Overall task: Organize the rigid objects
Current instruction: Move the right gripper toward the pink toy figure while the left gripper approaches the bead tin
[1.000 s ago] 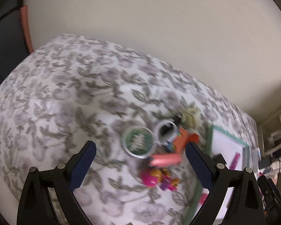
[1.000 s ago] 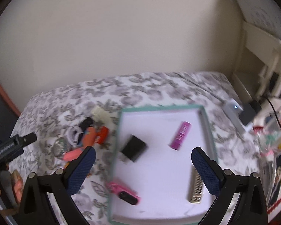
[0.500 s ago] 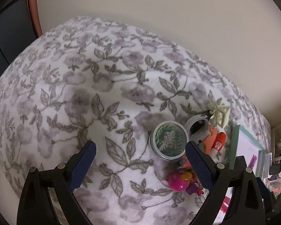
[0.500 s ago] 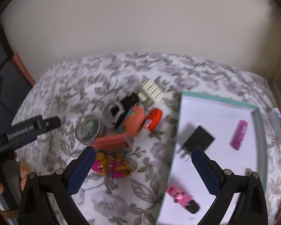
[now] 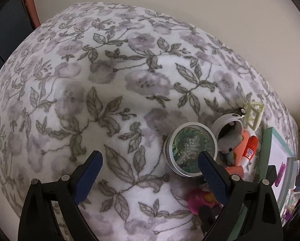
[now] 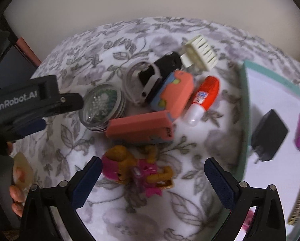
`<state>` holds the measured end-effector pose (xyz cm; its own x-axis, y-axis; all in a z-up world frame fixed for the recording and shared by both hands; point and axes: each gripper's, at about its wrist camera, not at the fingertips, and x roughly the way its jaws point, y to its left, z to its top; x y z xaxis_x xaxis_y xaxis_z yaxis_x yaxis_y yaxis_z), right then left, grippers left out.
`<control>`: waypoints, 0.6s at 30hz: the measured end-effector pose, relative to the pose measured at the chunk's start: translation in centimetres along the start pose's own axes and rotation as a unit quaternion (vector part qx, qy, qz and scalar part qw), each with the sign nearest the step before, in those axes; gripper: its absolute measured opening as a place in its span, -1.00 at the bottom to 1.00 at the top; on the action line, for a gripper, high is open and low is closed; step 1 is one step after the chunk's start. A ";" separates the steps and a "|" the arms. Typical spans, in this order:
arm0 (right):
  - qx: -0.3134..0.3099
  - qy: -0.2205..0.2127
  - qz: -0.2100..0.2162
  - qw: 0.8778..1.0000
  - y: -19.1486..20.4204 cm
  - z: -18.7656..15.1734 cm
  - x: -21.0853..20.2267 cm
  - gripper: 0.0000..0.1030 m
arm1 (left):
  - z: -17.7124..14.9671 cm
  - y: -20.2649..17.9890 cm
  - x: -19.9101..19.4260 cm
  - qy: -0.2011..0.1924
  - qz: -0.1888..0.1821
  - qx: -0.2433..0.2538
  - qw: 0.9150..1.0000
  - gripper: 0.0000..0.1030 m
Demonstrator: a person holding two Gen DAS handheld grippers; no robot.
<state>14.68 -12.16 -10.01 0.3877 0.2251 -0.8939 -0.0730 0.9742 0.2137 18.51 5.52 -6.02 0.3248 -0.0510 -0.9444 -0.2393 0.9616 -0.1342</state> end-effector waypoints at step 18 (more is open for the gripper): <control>0.002 0.026 -0.021 0.999 -0.7 -0.1 0.4 0.99 | 0.8 -1.5 1.0 0.000 -0.032 0.007 0.999 0.87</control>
<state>14.76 -12.73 -10.53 0.3421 0.1842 -0.9214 -0.0532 0.9828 0.1767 19.96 4.22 -6.55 0.3387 -0.1118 -0.9342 -0.2049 0.9603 -0.1892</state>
